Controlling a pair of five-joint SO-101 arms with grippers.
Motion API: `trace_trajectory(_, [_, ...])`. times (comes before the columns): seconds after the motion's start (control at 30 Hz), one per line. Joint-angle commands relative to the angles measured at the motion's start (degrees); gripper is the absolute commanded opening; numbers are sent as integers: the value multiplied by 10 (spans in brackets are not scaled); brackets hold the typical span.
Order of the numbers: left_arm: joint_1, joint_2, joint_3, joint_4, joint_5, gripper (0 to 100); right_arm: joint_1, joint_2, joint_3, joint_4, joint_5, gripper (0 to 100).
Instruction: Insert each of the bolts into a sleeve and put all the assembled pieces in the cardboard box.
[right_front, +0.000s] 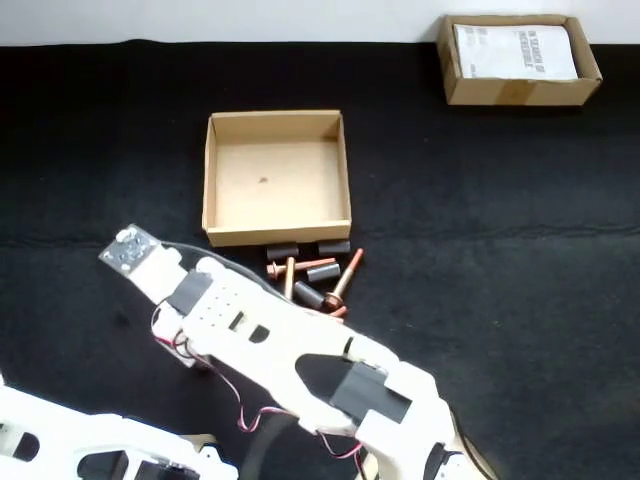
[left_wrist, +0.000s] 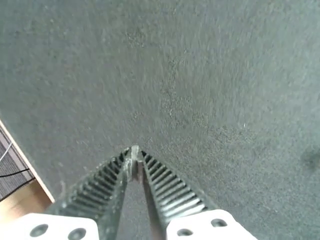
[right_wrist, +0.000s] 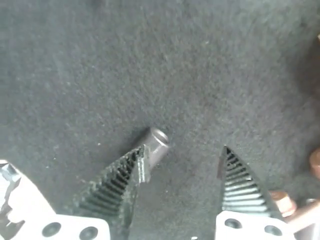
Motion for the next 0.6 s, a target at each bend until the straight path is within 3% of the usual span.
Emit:
trace_trajectory(0.0, [-1, 0, 24, -43, -3, 14, -5, 16, -29, 3, -20, 214])
trace_trajectory(0.2, [0, 0, 73, -113, -3, 14, -4, 94, -74, -7, -43, 214])
trace_trajectory(0.57, [5, 0, 140, -198, -26, 14, -1, 218, -288, 139, -71, 203])
